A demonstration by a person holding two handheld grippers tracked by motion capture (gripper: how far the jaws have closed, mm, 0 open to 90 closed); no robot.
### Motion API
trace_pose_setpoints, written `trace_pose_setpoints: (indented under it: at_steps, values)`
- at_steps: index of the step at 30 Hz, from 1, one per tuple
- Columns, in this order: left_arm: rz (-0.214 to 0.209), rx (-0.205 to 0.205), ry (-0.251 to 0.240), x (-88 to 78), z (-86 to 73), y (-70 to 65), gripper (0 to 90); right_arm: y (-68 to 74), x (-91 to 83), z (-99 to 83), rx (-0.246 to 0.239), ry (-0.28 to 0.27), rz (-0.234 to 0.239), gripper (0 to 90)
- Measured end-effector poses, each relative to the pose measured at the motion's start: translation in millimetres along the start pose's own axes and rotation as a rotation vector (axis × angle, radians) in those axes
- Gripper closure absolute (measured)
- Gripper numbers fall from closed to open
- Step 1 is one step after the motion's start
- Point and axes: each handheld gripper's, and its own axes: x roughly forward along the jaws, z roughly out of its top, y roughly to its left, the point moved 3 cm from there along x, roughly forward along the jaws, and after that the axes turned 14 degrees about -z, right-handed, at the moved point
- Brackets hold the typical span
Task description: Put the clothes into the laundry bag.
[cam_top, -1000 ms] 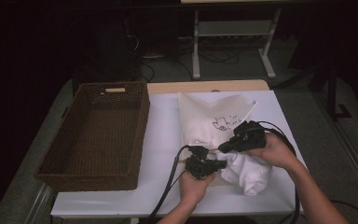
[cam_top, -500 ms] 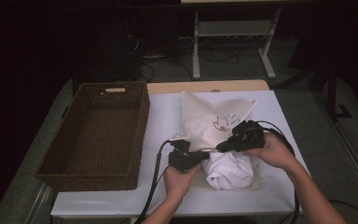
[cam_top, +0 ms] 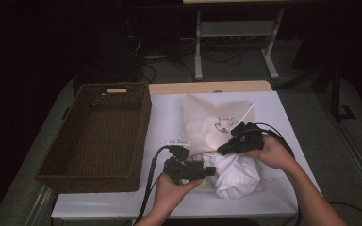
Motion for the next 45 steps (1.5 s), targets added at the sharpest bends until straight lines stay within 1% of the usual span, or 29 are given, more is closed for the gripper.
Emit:
trace_pose_setpoints:
  at_steps: [2, 3, 4, 7, 8, 9, 10, 11, 12, 13, 14, 15, 18, 19, 20, 21, 22, 25, 27, 30, 32, 33, 37, 38, 39, 41, 42, 43, 45]
  values:
    - [-0.001, -0.002, -0.002, 8.5, 1.7, -4.4, 30.9, 0.5, 0.8, 1.4, 0.0, 0.004, 0.001, 88.6]
    - [0.017, 0.006, 0.004, 14.1, 2.4, -4.0, 29.3, 1.0, 1.8, 2.6, -0.004, 0.004, 0.0, 88.7]
    - [0.026, -0.003, 0.017, 20.7, 2.3, -1.4, 29.5, 1.3, 2.0, 2.9, -0.006, 0.003, -0.001, 88.6]
    - [0.011, -0.07, 0.073, 42.7, -1.3, 13.2, 28.7, 1.3, 1.6, 2.6, -0.006, 0.003, -0.002, 88.6]
    - [0.023, -0.06, 0.07, 48.7, -2.7, 17.5, 31.2, 1.5, 1.2, 2.1, -0.002, 0.007, -0.003, 88.6]
    - [0.024, -0.052, 0.062, 51.1, -3.2, 19.2, 37.3, 1.1, 1.2, 1.4, -0.006, 0.004, -0.005, 88.6]
    - [0.022, -0.035, 0.057, 53.9, -3.0, 20.9, 51.4, 0.8, 0.0, 0.4, -0.008, -0.001, -0.008, 88.6]
    - [0.023, -0.01, 0.056, 54.6, -2.2, 21.5, 51.4, 0.8, 0.0, 0.4, -0.008, -0.001, -0.008, 88.6]
    - [0.04, 0.015, 0.051, 55.0, -0.8, 21.9, 57.4, 0.6, -0.8, 0.1, -0.007, -0.006, -0.007, 88.6]
    - [0.043, 0.033, 0.042, 54.5, 0.5, 22.7, 71.4, 0.9, -4.0, 0.0, -0.005, -0.017, -0.011, 88.7]
    - [0.061, 0.062, 0.029, 52.3, 2.0, 22.7, 75.4, 1.5, -6.3, 0.2, -0.005, -0.026, -0.012, 88.7]
    - [0.089, 0.092, -0.007, 45.7, 5.0, 23.6, 78.0, 2.3, -9.0, 0.4, -0.003, -0.033, -0.01, 88.8]
    - [0.099, 0.094, -0.055, 33.9, 9.7, 23.8, 80.4, 3.6, -15.3, 1.0, -0.007, -0.05, -0.004, 88.8]
    - [0.099, 0.094, -0.055, 33.9, 9.7, 23.8, 82.2, 3.6, -15.3, 1.0, -0.007, -0.05, -0.004, 88.8]
    - [0.09, 0.1, -0.08, 29.0, 11.6, 22.1, 82.2, 4.3, -16.9, 1.7, -0.006, -0.054, -0.003, 88.8]
    - [0.091, 0.103, -0.101, 25.0, 14.4, 19.7, 87.7, 5.1, -18.6, 3.1, -0.007, -0.06, -0.001, 88.8]
    - [0.093, 0.111, -0.114, 22.0, 17.1, 17.4, 87.6, 6.7, -22.7, 7.5, -0.011, -0.091, 0.009, 88.8]
    - [0.128, 0.127, -0.093, 23.9, 18.3, 21.5, 87.0, 7.5, -25.1, 11.5, -0.016, -0.098, 0.005, 88.8]
    - [0.158, 0.12, -0.08, 30.4, 13.9, 32.9, 86.0, 6.6, -21.6, 11.3, -0.016, -0.076, 0.0, 88.8]
    - [0.155, 0.079, -0.091, 29.6, 9.2, 41.6, 79.7, 3.6, -5.1, -0.2, -0.007, 0.01, -0.011, 88.7]
    - [0.16, 0.081, -0.077, 26.8, 7.9, 40.6, 77.1, 3.1, -2.9, -2.3, -0.001, 0.01, -0.005, 88.7]
    - [0.162, 0.08, -0.069, 24.7, 7.3, 39.8, 72.2, 1.9, -2.1, -3.7, 0.011, 0.0, 0.007, 88.7]
    - [0.132, 0.074, -0.039, 10.3, 4.9, 33.0, 64.6, 0.9, -2.1, -2.8, 0.006, 0.0, 0.007, 88.7]
    - [0.119, 0.065, -0.029, 6.1, 4.2, 30.9, 60.6, 0.6, -1.7, -2.9, 0.003, 0.0, 0.006, 88.7]
    - [0.108, 0.061, -0.026, 1.8, 3.4, 28.1, 52.7, 0.1, -1.0, -3.5, 0.009, 0.005, 0.007, 88.7]
    - [0.077, 0.047, -0.012, -5.4, 2.6, 22.5, 49.3, 0.1, -0.7, -3.4, 0.011, 0.005, 0.008, 88.7]
    - [0.056, 0.047, -0.017, -10.4, 2.8, 14.8, 44.0, -0.4, 0.6, -2.5, 0.011, 0.003, 0.007, 88.7]
    - [0.056, 0.047, -0.017, -10.4, 2.8, 14.8, 42.3, -0.5, 1.2, -2.2, 0.01, 0.006, 0.008, 88.7]
    - [0.028, 0.05, -0.014, -10.3, 3.1, 7.1, 37.8, -0.3, 2.8, -1.3, 0.01, 0.008, 0.008, 88.7]
